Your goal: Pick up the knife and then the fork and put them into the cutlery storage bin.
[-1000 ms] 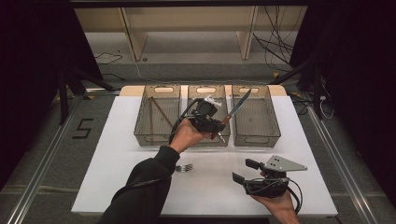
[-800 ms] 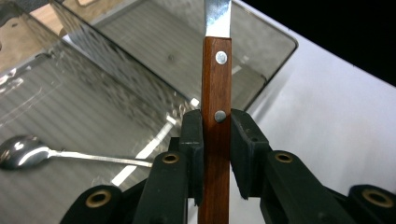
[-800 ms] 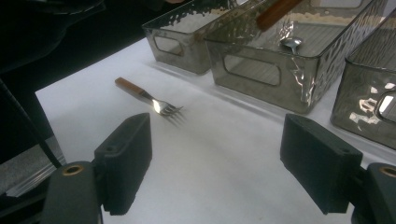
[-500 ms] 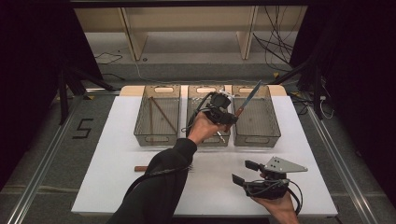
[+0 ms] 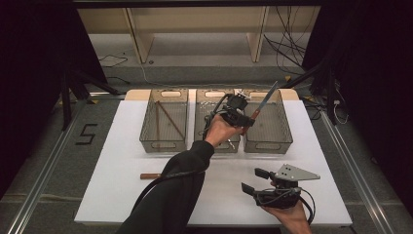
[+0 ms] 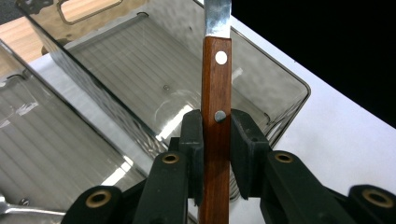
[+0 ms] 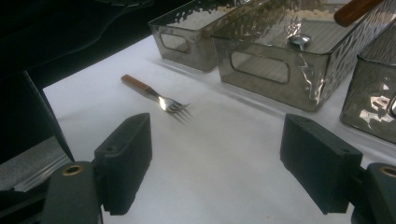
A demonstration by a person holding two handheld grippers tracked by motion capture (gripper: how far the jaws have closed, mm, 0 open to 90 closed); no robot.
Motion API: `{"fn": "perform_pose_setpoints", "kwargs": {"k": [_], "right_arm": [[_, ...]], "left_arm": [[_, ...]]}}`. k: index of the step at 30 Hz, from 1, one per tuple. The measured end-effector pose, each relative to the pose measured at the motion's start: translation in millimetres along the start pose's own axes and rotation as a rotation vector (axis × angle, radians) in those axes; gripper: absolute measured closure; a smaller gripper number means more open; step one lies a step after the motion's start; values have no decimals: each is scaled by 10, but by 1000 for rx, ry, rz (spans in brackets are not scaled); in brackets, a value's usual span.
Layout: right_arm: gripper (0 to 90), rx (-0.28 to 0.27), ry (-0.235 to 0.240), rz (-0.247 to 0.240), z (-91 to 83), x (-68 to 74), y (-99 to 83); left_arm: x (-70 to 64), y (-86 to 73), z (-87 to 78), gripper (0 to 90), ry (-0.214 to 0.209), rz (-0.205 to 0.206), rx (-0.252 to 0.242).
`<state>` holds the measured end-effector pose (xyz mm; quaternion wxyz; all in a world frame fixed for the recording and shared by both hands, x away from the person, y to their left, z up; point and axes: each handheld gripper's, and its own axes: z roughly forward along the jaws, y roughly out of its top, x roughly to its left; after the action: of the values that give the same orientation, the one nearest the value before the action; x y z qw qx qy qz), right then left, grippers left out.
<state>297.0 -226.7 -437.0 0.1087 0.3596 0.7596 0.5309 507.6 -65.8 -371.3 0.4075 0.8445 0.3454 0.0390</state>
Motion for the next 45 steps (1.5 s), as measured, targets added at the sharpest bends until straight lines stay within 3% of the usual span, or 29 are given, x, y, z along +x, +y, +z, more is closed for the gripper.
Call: {"fn": "perform_pose_setpoints", "kwargs": {"k": [39, 45], "right_arm": [[259, 3, 23, -4, 8, 16, -4], [259, 4, 25, -2, 9, 19, -4]], "left_arm": [[-73, 45, 385, 755, -15, -47, 47], [-48, 25, 414, 735, 4, -82, 47]]}}
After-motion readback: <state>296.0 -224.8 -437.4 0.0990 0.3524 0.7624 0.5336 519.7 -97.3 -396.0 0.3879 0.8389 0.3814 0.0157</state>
